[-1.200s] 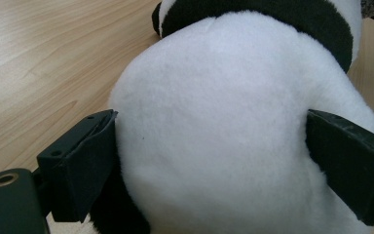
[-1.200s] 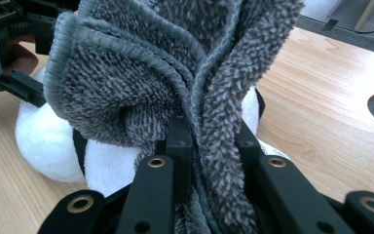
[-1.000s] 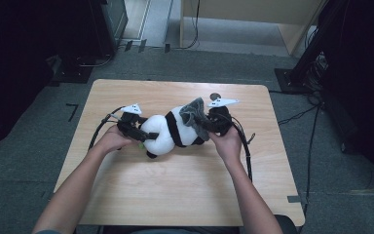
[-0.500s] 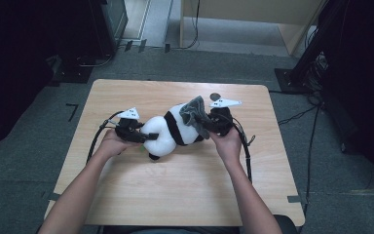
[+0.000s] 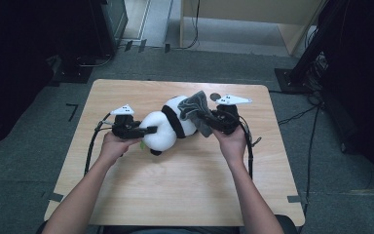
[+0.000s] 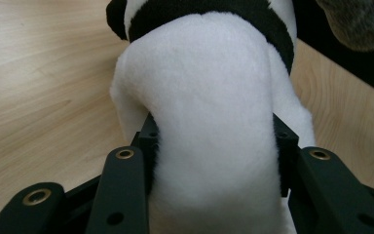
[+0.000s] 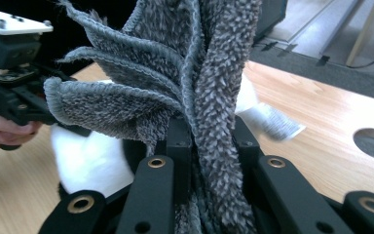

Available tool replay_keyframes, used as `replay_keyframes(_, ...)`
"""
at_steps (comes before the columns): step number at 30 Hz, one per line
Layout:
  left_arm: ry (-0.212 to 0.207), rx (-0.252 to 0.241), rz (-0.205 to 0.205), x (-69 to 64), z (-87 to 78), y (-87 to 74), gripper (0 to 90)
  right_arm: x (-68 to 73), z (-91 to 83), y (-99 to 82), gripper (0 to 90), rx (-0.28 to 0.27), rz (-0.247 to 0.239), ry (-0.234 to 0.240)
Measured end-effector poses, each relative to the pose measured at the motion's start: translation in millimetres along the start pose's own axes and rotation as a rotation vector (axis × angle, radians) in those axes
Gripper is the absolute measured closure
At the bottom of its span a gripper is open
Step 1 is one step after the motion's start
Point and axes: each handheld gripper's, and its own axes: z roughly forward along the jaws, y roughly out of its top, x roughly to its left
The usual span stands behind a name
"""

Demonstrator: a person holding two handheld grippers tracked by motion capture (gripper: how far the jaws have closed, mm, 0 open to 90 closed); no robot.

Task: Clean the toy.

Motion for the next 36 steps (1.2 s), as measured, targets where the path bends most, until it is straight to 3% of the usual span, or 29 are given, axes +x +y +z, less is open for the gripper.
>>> replay_keyframes(3,0.001,-0.068,-0.020,-6.4,-6.8,1.3,55.6,11.1,-0.9,5.3,77.1,-0.006,-0.022,0.015)
replay_keyframes(7,0.090,-0.150,-0.098,-22.5,-11.0,3.6,54.4,31.2,1.4,8.6,77.1,-0.028,-0.023,0.081)
replay_keyframes(11,0.123,-0.198,-0.157,-35.0,-8.7,1.5,54.0,61.2,17.2,1.6,77.2,-0.007,-0.031,0.150)
replay_keyframes(15,0.152,-0.201,-0.164,-44.3,-3.0,-0.8,53.6,87.0,35.1,-10.9,77.2,0.015,-0.073,0.172)
replay_keyframes(17,0.147,-0.206,-0.190,-45.7,-1.7,-1.9,53.7,94.4,42.3,-19.0,77.2,0.025,-0.094,0.157)
replay_keyframes(20,0.173,-0.200,-0.190,-47.4,0.0,-3.1,53.7,99.4,49.8,-30.5,77.6,0.018,-0.109,0.144)
replay_keyframes(25,0.142,-0.176,-0.289,-38.2,4.8,-8.0,53.6,106.4,58.2,-42.9,77.8,0.044,-0.131,0.148)
replay_keyframes(29,0.112,-0.183,-0.350,-34.2,4.8,-9.8,53.7,116.6,65.6,-51.7,78.2,0.074,-0.200,0.131)
replay_keyframes(31,0.121,-0.178,-0.346,-34.2,5.1,-9.9,53.8,119.4,69.0,-54.7,78.3,0.084,-0.252,0.109)
replay_keyframes(36,0.143,-0.160,-0.335,-36.1,9.3,-9.5,54.1,114.1,74.9,-63.1,78.6,0.098,-0.269,0.101)
